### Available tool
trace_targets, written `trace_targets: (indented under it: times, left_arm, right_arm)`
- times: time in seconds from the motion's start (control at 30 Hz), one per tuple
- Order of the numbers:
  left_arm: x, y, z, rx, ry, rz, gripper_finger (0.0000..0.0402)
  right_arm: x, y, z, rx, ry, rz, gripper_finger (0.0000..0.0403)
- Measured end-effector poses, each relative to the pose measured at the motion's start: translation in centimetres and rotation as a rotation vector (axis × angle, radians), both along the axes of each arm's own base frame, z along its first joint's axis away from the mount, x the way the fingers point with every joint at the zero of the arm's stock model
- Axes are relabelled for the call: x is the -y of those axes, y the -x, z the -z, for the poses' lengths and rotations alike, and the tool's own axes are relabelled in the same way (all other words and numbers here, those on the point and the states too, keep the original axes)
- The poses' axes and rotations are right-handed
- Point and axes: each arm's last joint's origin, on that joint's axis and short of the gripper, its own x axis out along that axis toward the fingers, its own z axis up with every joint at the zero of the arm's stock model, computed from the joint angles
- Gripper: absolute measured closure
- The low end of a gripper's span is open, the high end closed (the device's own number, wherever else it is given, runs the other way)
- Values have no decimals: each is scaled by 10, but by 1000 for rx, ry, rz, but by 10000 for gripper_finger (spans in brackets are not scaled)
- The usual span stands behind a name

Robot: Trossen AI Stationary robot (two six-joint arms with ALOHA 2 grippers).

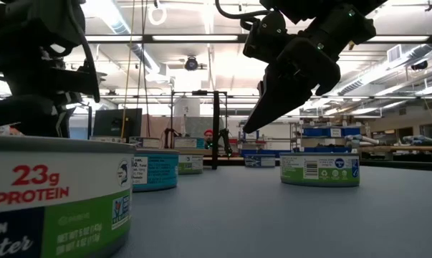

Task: Stack canned seafood by type on shelf
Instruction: Put the yellow blue tuna can on the shelf aligned with the other yellow tuna can

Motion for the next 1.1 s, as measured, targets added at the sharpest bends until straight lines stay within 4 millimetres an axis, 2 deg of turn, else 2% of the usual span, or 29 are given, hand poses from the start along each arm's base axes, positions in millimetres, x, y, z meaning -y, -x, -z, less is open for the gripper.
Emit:
trace_targets:
  times: [0.23,0.3,0.57,1.1]
  left_arm:
    - [-1,1,0,-22,-26,20,383]
    - [-1,1,0,-23,-27,30,394]
    - [4,-9,-12,-13,3,106,399]
    - [18,-40,-63,127,18,280,401]
  right_arm:
    - [0,0,0,0,5,-6,353]
    - [0,0,0,1,11,0,352]
    - [1,0,0,3,22,10,352]
    - [1,0,0,-2,23,9,356]
